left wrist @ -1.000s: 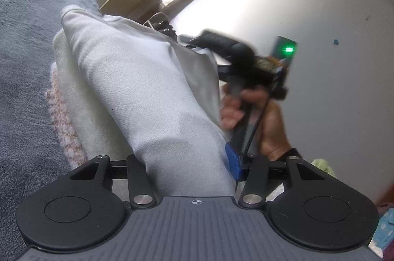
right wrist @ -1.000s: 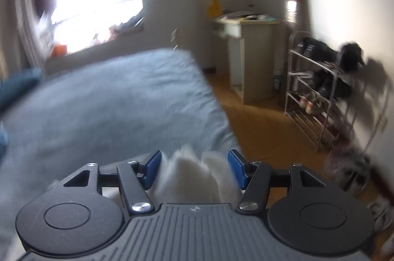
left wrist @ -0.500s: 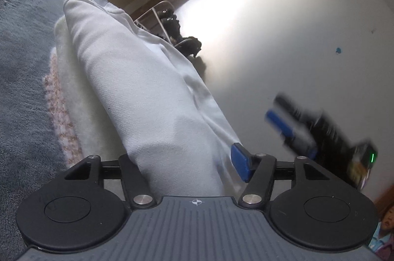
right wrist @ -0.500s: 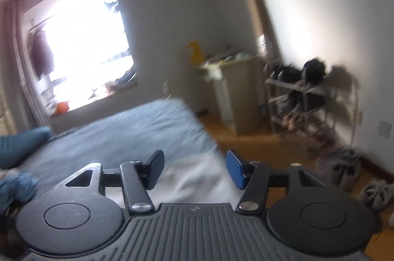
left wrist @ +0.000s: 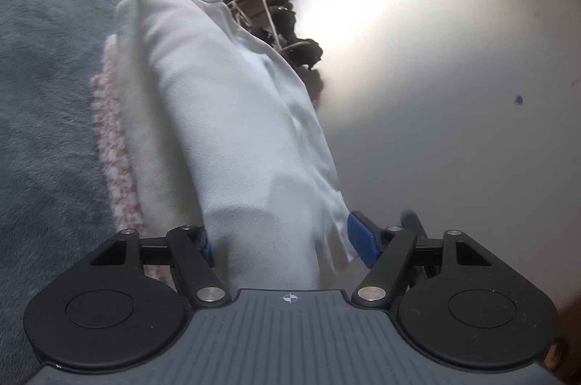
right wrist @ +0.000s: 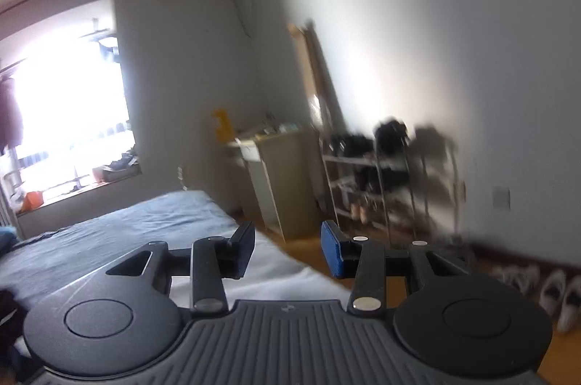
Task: Fold clothes
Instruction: 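Lower the sweatshirt onto the towel stack and open both grippers, then press the right gripper along the side of the stacked clothes to align them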
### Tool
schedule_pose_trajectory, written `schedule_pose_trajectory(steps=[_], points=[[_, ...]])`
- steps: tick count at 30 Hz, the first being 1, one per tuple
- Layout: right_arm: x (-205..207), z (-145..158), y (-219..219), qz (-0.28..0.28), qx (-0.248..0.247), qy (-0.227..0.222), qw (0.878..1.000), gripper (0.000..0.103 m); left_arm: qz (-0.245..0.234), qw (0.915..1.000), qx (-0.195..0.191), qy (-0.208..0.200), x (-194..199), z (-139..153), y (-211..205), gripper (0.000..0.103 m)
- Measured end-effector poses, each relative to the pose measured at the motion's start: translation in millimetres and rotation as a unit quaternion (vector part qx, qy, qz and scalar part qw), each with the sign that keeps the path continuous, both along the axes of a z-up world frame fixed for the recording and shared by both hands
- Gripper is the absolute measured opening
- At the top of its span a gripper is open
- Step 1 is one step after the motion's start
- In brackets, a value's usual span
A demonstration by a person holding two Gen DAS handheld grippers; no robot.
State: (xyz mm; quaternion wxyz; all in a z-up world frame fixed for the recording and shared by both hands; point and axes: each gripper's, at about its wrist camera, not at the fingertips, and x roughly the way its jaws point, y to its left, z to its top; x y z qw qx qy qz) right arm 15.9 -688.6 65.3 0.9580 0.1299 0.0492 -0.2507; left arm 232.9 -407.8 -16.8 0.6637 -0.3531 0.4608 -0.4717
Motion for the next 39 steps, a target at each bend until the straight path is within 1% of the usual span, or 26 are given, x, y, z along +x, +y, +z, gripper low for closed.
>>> schedule_pose_trajectory(steps=[2,5,7,11,12,14,16,17,18,20,21,22,23,24,26,28,29,30,32,33,34,36,37,38,39], points=[[-20,-5,27,0.01,-0.03,-0.01,0.999,0.044,0.001,0.9999,0.012,-0.012,0,3,10,0.074],[-38,-13,55,0.027,-0.061,-0.021,0.998,0.044,0.011,0.9981,0.043,-0.042,0,7,28,0.073],[-43,-16,71,0.051,-0.073,-0.019,0.996,0.044,0.022,0.9967,0.054,-0.057,1,10,39,0.072],[-47,-17,108,0.105,-0.093,-0.01,0.99,0.044,0.038,0.9951,0.051,-0.076,8,18,43,0.072],[-45,-17,119,0.119,-0.103,-0.004,0.988,0.044,0.036,0.9952,0.049,-0.077,7,18,41,0.072],[-41,-22,138,0.129,-0.119,0.01,0.984,0.044,0.033,0.9958,0.047,-0.072,6,12,35,0.07],[-46,-28,157,0.134,-0.111,0.007,0.985,0.044,0.029,0.9977,0.037,-0.049,10,4,27,0.069],[-53,-33,164,0.142,-0.096,0.002,0.985,0.044,0.027,0.9986,0.03,-0.035,13,-2,24,0.069],[-59,-39,170,0.15,-0.082,-0.004,0.985,0.048,0.024,0.9992,0.024,-0.021,15,-7,21,0.069],[-69,-49,164,0.164,-0.01,-0.021,0.986,0.053,0.017,0.9997,0.018,-0.006,17,-13,16,0.069],[-74,-54,161,0.171,0.027,-0.029,0.985,0.054,0.013,0.9998,0.017,-0.001,17,-15,13,0.069],[-79,-59,152,0.176,0.079,-0.045,0.98,0.055,0.009,0.9998,0.016,0.004,18,-17,11,0.069],[-80,-68,134,0.183,0.147,-0.067,0.97,0.056,0.005,0.9999,0.013,0.008,18,-19,9,0.069],[-81,-76,116,0.189,0.214,-0.089,0.954,0.058,-0.002,0.9999,0.009,0.011,16,-20,8,0.069],[-78,-96,84,0.197,0.329,-0.128,0.915,0.058,-0.014,0.9998,0.0,0.014,11,-20,6,0.069],[-74,-112,62,0.196,0.408,-0.16,0.877,0.058,-0.027,0.9995,-0.01,0.014,4,-19,4,0.069],[-71,-118,54,0.193,0.439,-0.173,0.86,0.06,-0.033,0.9993,-0.014,0.013,1,-19,3,0.07],[-68,-125,48,0.199,0.467,-0.184,0.842,0.064,-0.039,0.999,-0.016,0.013,-1,-19,0,0.07],[-63,-137,40,0.212,0.518,-0.205,0.803,0.067,-0.046,0.9988,-0.014,0.014,-4,-18,-7,0.07],[-58,-141,37,0.219,0.538,-0.21,0.786,0.068,-0.047,0.9987,-0.012,0.014,-5,-18,-11,0.069],[-53,-145,35,0.225,0.554,-0.212,0.773,0.069,-0.048,0.9987,-0.012,0.013,-5,-17,-15,0.067],[-44,-150,33,0.231,0.576,-0.212,0.755,0.072,-0.046,0.9988,-0.013,0.012,-4,-16,-20,0.061],[-42,-152,32,0.226,0.583,-0.211,0.751,0.073,-0.046,0.9987,-0.015,0.016,-3,-15,-22,0.058],[-39,-153,31,0.222,0.586,-0.207,0.751,0.074,-0.045,0.9985,-0.019,0.024,-2,-16,-23,0.054],[-36,-154,31,0.218,0.589,-0.203,0.752,0.074,-0.044,0.998,-0.026,0.038,0,-17,-22,0.054]])
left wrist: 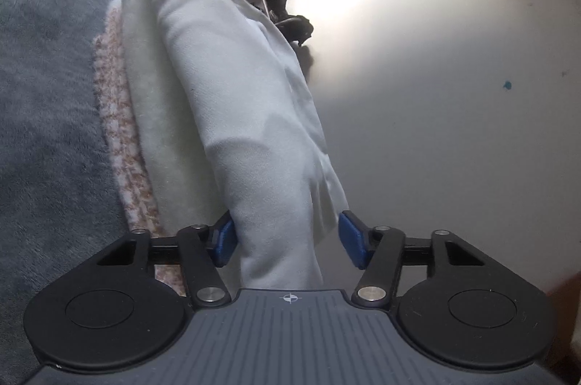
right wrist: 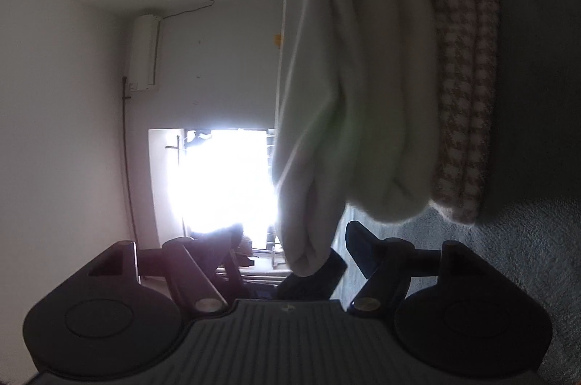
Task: Fold clothes
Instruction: 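Press the right gripper along the side of the stacked clothes to align them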
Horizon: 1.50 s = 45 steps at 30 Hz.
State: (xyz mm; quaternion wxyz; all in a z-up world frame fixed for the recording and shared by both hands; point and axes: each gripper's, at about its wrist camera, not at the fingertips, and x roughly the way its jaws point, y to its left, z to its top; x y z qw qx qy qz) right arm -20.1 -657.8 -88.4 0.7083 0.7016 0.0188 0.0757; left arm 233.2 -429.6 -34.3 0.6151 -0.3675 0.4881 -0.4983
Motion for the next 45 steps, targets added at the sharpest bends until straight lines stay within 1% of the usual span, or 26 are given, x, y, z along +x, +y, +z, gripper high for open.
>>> schedule_pose_trajectory(steps=[2,5,6,8,11,13,16,17,18,19,21,23,26,27,29,31,32,35,37,38,39,41,42,43,44,45], points=[[6,-2,0,0.001,0.008,0.002,1.0,0.074,0.0,0.9996,-0.01,0.025,4,-3,1,0.052],[14,-6,-1,-0.001,0.029,-0.001,1.0,0.075,-0.003,0.9985,-0.024,0.05,11,-10,4,0.051],[17,-7,-1,-0.004,0.036,-0.001,0.999,0.075,-0.004,0.9981,-0.028,0.054,12,-12,5,0.051],[20,-9,-2,-0.01,0.058,-0.023,0.998,0.075,-0.006,0.9977,-0.034,0.058,14,-14,6,0.05],[23,-5,-5,-0.024,0.057,-0.044,0.997,0.073,-0.009,0.9974,-0.039,0.06,17,-16,6,0.05],[28,-5,-8,-0.029,0.057,-0.041,0.997,0.068,-0.009,0.9974,-0.04,0.058,19,-15,6,0.049],[30,0,-7,-0.032,0.042,-0.03,0.998,0.051,-0.011,0.9979,-0.041,0.048,19,-15,4,0.047],[31,1,-7,-0.034,0.036,-0.027,0.998,0.037,-0.013,0.9978,-0.044,0.048,20,-15,3,0.045],[31,8,-9,-0.037,0.017,-0.024,0.999,0.026,-0.016,0.9974,-0.048,0.051,20,-16,1,0.043],[30,17,-11,-0.041,-0.004,-0.022,0.999,0.026,-0.018,0.997,-0.054,0.052,21,-15,0,0.042],[29,43,-11,-0.049,-0.073,-0.012,0.996,0.023,-0.021,0.9961,-0.071,0.048,20,-12,-2,0.042],[26,65,-9,-0.06,-0.144,0.002,0.988,0.022,-0.024,0.9963,-0.074,0.037,19,-9,-4,0.042],[26,63,-5,-0.067,-0.19,0.023,0.979,0.021,-0.032,0.9977,-0.048,0.035,19,-16,-6,0.042],[25,53,-5,-0.065,-0.183,0.033,0.98,0.021,-0.033,0.9979,-0.04,0.038,20,-21,-5,0.042],[26,30,-6,-0.05,-0.153,0.051,0.986,0.021,-0.031,0.9973,-0.039,0.055,22,-33,-2,0.041],[28,14,-6,-0.042,-0.123,0.055,0.99,0.021,-0.03,0.9964,-0.045,0.066,25,-37,0,0.041],[29,12,-5,-0.041,-0.121,0.053,0.99,0.021,-0.029,0.9965,-0.045,0.064,25,-37,1,0.041],[31,14,-4,-0.045,-0.133,0.052,0.989,0.021,-0.031,0.998,-0.033,0.043,25,-29,0,0.044],[34,12,-5,-0.042,-0.135,0.055,0.988,0.026,-0.03,0.9988,-0.026,0.029,25,-24,1,0.05],[34,9,-5,-0.039,-0.132,0.063,0.988,0.032,-0.029,0.9991,-0.023,0.021,24,-21,3,0.053],[28,6,-5,-0.037,-0.129,0.067,0.989,0.032,-0.027,0.9994,-0.018,0.01,23,-18,5,0.055],[8,7,0,-0.036,-0.137,0.068,0.988,0.033,-0.023,0.9996,-0.005,-0.016,20,-11,7,0.059],[-1,7,3,-0.036,-0.141,0.069,0.987,0.036,-0.02,0.9994,0.003,-0.029,19,-7,9,0.059],[-7,9,4,-0.038,-0.154,0.077,0.984,0.041,-0.015,0.9989,0.008,-0.043,18,-3,14,0.06],[-14,12,7,-0.043,-0.174,0.096,0.979,0.049,-0.007,0.9983,0.013,-0.056,17,2,20,0.06],[-20,15,10,-0.047,-0.197,0.112,0.973,0.048,0.0,0.9974,0.018,-0.07,17,6,27,0.06]])
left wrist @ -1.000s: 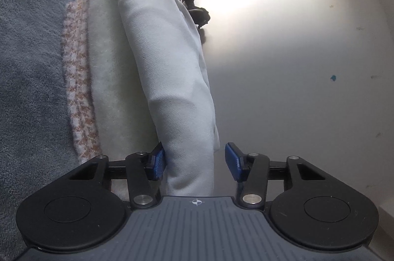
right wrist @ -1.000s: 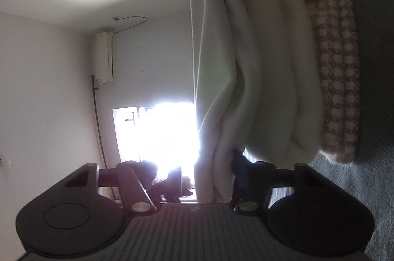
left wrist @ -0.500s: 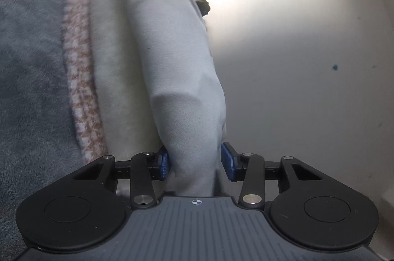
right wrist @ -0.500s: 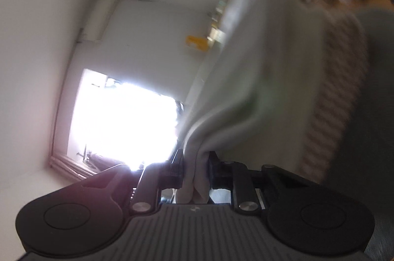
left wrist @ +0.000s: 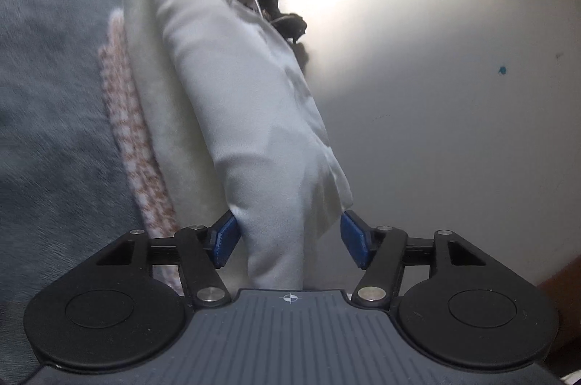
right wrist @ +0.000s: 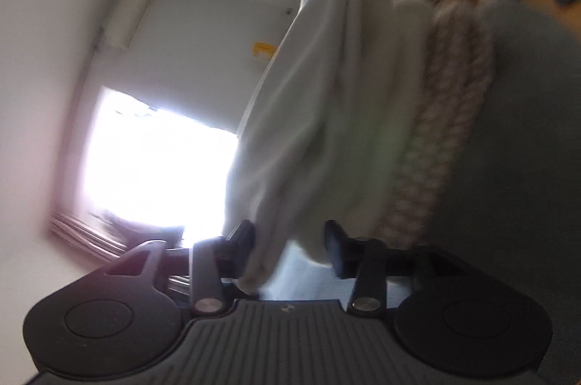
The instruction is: Fold clothes
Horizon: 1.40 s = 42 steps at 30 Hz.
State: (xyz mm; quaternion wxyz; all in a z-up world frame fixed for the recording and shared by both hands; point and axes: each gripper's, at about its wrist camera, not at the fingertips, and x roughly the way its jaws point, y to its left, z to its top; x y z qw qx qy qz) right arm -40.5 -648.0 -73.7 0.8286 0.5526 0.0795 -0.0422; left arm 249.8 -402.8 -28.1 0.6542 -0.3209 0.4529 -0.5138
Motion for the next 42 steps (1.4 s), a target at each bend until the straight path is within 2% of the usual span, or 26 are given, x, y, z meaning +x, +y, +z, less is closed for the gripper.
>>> schedule_pose_trajectory(steps=[3,5,6,8,11,13,15,17,19,21,22,23,26,29,30,33,34,37,39,40,42], points=[[-25,15,13,-0.017,-0.088,0.048,0.995,0.043,0.041,0.9955,0.015,-0.083,-14,22,20,0.06],[-35,40,24,-0.042,-0.176,0.066,0.981,0.038,0.049,0.9881,0.018,-0.145,-18,39,19,0.06],[-34,56,29,-0.059,-0.222,0.064,0.971,0.038,0.049,0.9831,0.018,-0.175,-20,47,14,0.06],[-34,88,39,-0.095,-0.313,0.06,0.943,0.034,0.032,0.9745,0.029,-0.22,-28,59,-4,0.06],[-14,115,38,-0.113,-0.403,0.051,0.907,0.034,0.001,0.9568,0.06,-0.285,-55,57,-17,0.06],[11,120,28,-0.117,-0.433,0.063,0.892,0.034,-0.012,0.9408,0.087,-0.327,-79,46,-14,0.06],[35,119,12,-0.11,-0.461,0.077,0.877,0.033,-0.014,0.927,0.115,-0.357,-86,36,-22,0.06],[51,100,-1,-0.112,-0.469,0.123,0.868,0.032,-0.015,0.9128,0.138,-0.384,-93,25,-29,0.06],[67,88,-16,-0.127,-0.466,0.183,0.856,0.024,-0.017,0.9021,0.143,-0.407,-98,19,-22,0.06],[62,88,-28,-0.141,-0.43,0.191,0.871,0.022,-0.021,0.8926,0.149,-0.425,-104,20,-18,0.06],[54,92,-30,-0.147,-0.412,0.176,0.882,0.022,-0.024,0.8879,0.153,-0.433,-105,19,-19,0.061],[44,96,-28,-0.154,-0.405,0.16,0.887,0.023,-0.026,0.8836,0.155,-0.441,-105,18,-23,0.061],[49,112,-14,-0.106,-0.43,0.123,0.888,0.023,-0.029,0.8761,0.159,-0.454,-106,14,-28,0.062],[56,129,0,-0.057,-0.453,0.085,0.885,0.022,-0.026,0.8762,0.161,-0.454,-107,13,-27,0.062],[72,127,-1,-0.032,-0.45,0.099,0.887,0.022,-0.025,0.8769,0.16,-0.452,-106,13,-27,0.062],[111,111,-24,-0.047,-0.448,0.186,0.873,0.018,-0.028,0.8801,0.156,-0.447,-104,13,-27,0.062],[115,106,-37,-0.072,-0.44,0.199,0.872,0.018,-0.029,0.8806,0.156,-0.446,-104,13,-27,0.062],[108,114,-65,-0.132,-0.388,0.215,0.886,0.022,-0.033,0.88,0.157,-0.447,-104,14,-27,0.063],[104,130,-64,-0.11,-0.382,0.17,0.902,0.022,-0.033,0.8793,0.153,-0.45,-105,12,-25,0.063],[105,139,-55,-0.09,-0.393,0.156,0.902,0.022,-0.033,0.8792,0.151,-0.451,-106,11,-24,0.063],[124,147,-40,-0.013,-0.415,0.138,0.899,0.022,-0.029,0.879,0.147,-0.453,-107,9,-23,0.063]])
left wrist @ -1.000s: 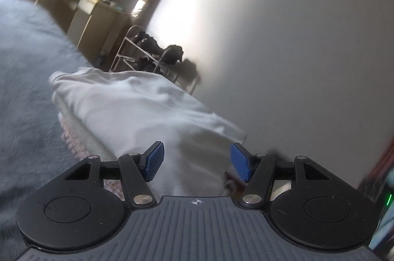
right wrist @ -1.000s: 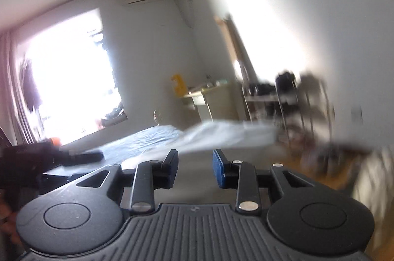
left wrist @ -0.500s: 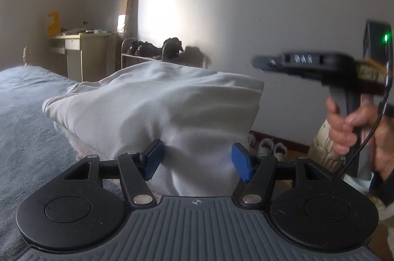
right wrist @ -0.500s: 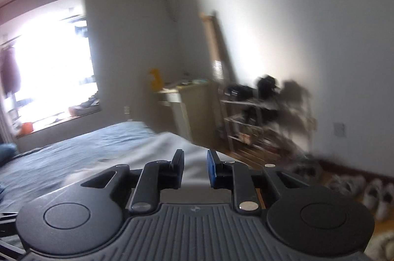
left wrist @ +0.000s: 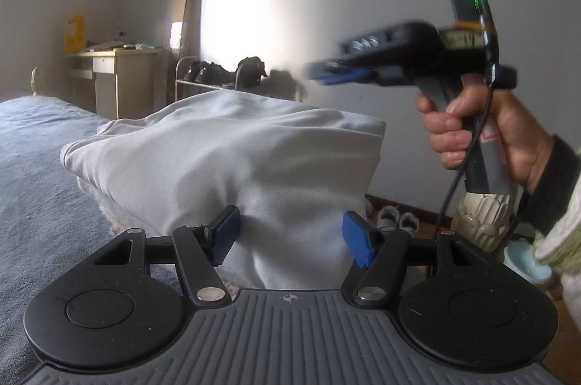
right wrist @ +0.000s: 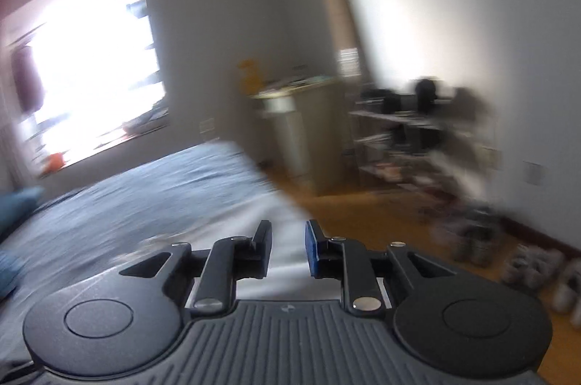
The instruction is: Fold clothes
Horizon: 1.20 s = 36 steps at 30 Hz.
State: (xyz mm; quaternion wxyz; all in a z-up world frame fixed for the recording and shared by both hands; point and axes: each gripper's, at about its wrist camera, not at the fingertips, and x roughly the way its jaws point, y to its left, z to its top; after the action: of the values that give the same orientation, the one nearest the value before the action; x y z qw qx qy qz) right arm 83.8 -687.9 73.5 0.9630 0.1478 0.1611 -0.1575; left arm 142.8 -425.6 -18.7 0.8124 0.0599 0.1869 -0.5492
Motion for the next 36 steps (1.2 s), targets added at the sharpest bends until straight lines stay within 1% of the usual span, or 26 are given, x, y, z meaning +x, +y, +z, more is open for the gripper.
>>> schedule_pose_trajectory(steps=[2,3,5,6,7,8,9,10,12,14,15,17,18,21,22,24,26,28,30,31,32,34,35,36], points=[[24,-2,9,0.073,-0.005,0.032,0.997,0.022,-0.002,1.0,-0.002,-0.004,-2,-2,0,0.064],[39,-6,9,0.076,-0.01,0.057,0.995,0.021,-0.003,1.0,-0.002,-0.005,-3,-2,0,0.064],[67,-20,-2,0.011,-0.049,0.119,0.992,0.02,-0.006,1.0,-0.003,-0.005,-3,-2,1,0.065],[80,-26,-8,-0.022,-0.068,0.149,0.986,0.018,-0.008,0.9999,-0.006,-0.004,-3,-3,1,0.065],[87,-28,-17,-0.055,-0.076,0.16,0.983,0.019,-0.01,0.9999,-0.008,-0.002,-2,-3,2,0.065],[88,-22,-23,-0.065,-0.062,0.154,0.984,0.022,-0.011,0.9999,-0.012,0.002,-1,-3,3,0.065],[89,-16,-28,-0.074,-0.048,0.146,0.985,0.022,-0.013,0.9998,-0.015,0.005,0,-3,4,0.065],[88,-7,-25,-0.053,-0.04,0.132,0.989,0.022,-0.015,0.9997,-0.019,0.008,1,-4,5,0.065],[89,6,-7,0.015,-0.043,0.112,0.993,0.022,-0.018,0.9994,-0.026,0.01,2,-5,7,0.065],[106,7,11,0.093,-0.039,0.136,0.986,0.021,-0.02,0.9992,-0.032,0.012,3,-7,8,0.065],[121,2,14,0.105,-0.037,0.163,0.98,0.021,-0.02,0.9991,-0.034,0.013,3,-8,9,0.065],[150,-15,9,0.069,-0.041,0.21,0.974,0.021,-0.022,0.9989,-0.039,0.014,3,-9,10,0.065],[164,-24,7,0.05,-0.043,0.233,0.97,0.019,-0.024,0.9988,-0.041,0.015,3,-9,10,0.065],[177,-23,-6,-0.017,-0.04,0.207,0.977,0.02,-0.028,0.9981,-0.048,0.027,6,-9,11,0.065],[176,-15,-3,0.005,-0.035,0.2,0.979,0.023,-0.03,0.9978,-0.051,0.031,7,-9,12,0.065],[174,1,4,0.052,-0.024,0.185,0.981,0.024,-0.033,0.997,-0.06,0.036,9,-11,15,0.065],[181,1,25,0.133,-0.033,0.211,0.968,0.024,-0.036,0.996,-0.068,0.045,11,-12,17,0.065],[188,0,47,0.214,-0.042,0.236,0.947,0.024,-0.036,0.9952,-0.075,0.052,11,-13,18,0.065],[211,-15,61,0.222,-0.055,0.28,0.932,0.024,-0.035,0.995,-0.077,0.053,10,-13,18,0.066],[223,-23,64,0.207,-0.063,0.295,0.931,0.024,-0.035,0.995,-0.077,0.052,10,-13,17,0.066],[234,-27,68,0.174,-0.082,0.309,0.931,0.024,-0.035,0.995,-0.078,0.053,10,-13,17,0.066],[248,-27,67,0.114,-0.102,0.311,0.938,0.024,-0.037,0.994,-0.083,0.06,11,-12,18,0.066],[248,-22,70,0.126,-0.103,0.3,0.94,0.027,-0.039,0.9934,-0.086,0.065,12,-12,19,0.067],[248,-16,74,0.138,-0.103,0.288,0.942,0.027,-0.04,0.9928,-0.09,0.068,13,-13,20,0.067]])
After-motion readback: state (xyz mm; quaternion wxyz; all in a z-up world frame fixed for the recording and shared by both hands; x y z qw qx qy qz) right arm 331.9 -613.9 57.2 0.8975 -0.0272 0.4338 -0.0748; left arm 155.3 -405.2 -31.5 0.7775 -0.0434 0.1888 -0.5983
